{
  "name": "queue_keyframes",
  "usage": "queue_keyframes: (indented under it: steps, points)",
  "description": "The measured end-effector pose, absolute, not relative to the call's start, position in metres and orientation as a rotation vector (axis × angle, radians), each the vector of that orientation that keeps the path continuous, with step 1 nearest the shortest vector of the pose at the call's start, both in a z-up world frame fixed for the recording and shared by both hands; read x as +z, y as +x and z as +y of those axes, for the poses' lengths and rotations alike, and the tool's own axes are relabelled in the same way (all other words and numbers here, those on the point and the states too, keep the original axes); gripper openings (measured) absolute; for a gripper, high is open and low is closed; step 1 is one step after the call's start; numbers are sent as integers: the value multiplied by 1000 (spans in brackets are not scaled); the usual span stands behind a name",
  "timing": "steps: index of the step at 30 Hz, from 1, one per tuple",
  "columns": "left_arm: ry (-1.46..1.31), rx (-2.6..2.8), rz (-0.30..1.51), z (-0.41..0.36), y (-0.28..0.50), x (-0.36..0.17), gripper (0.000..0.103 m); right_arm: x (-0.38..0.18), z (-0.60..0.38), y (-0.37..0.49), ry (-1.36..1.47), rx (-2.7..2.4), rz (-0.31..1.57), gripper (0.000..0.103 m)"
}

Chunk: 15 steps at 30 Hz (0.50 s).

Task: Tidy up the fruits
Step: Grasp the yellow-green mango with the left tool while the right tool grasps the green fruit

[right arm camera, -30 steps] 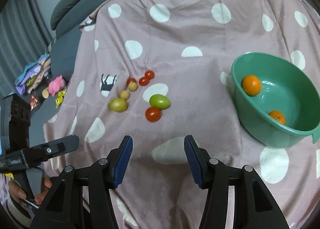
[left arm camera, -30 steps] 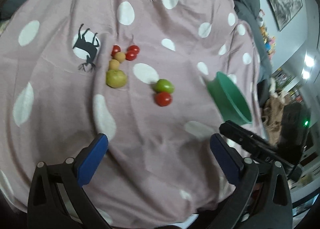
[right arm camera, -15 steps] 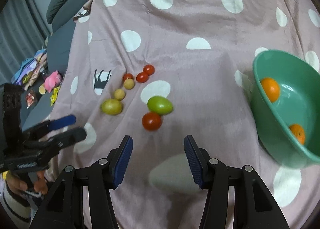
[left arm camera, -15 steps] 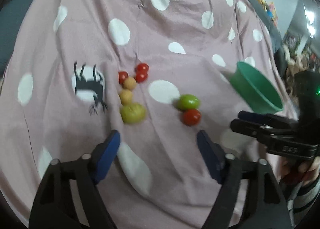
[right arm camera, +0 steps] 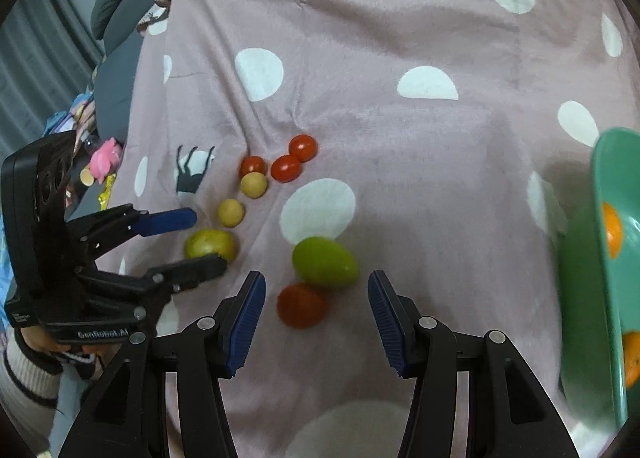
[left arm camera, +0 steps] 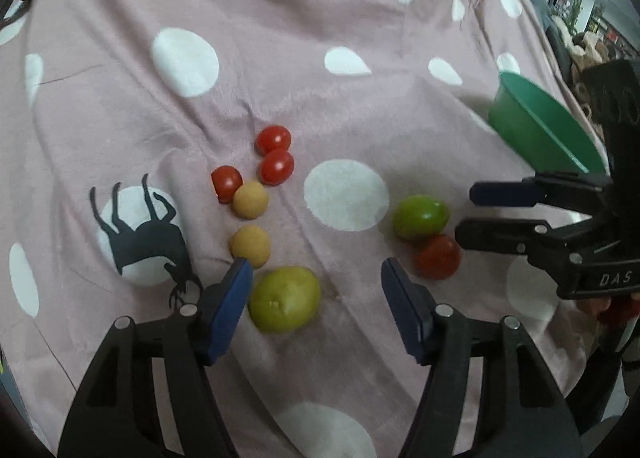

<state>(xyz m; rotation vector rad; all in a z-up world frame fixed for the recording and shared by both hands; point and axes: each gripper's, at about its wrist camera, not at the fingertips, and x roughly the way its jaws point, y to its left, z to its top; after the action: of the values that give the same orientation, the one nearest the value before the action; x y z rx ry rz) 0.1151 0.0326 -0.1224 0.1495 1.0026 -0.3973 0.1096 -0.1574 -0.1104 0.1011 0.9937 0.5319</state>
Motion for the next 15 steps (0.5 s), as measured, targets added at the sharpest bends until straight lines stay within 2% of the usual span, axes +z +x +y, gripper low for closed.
queue_keyframes:
  steps: [2,7,10,12,15]
  points:
    - [149,-395,1038,33,121,-129,61,-113,-155,116,99,537,1007,54]
    - [212,-392,1050,25,120,-131,59,-120,-146,127,78,561,1045,54]
    - [264,-392,1085,20,122,-134,52,-123,-141,131,63,563,1059,54]
    - [308,-385,1094,19,123,-136,43,-127,-138,135,64,559,1080,54]
    - [342,-385,1112,18,129,-136,40,-132,-137,140,79,556,1098,53]
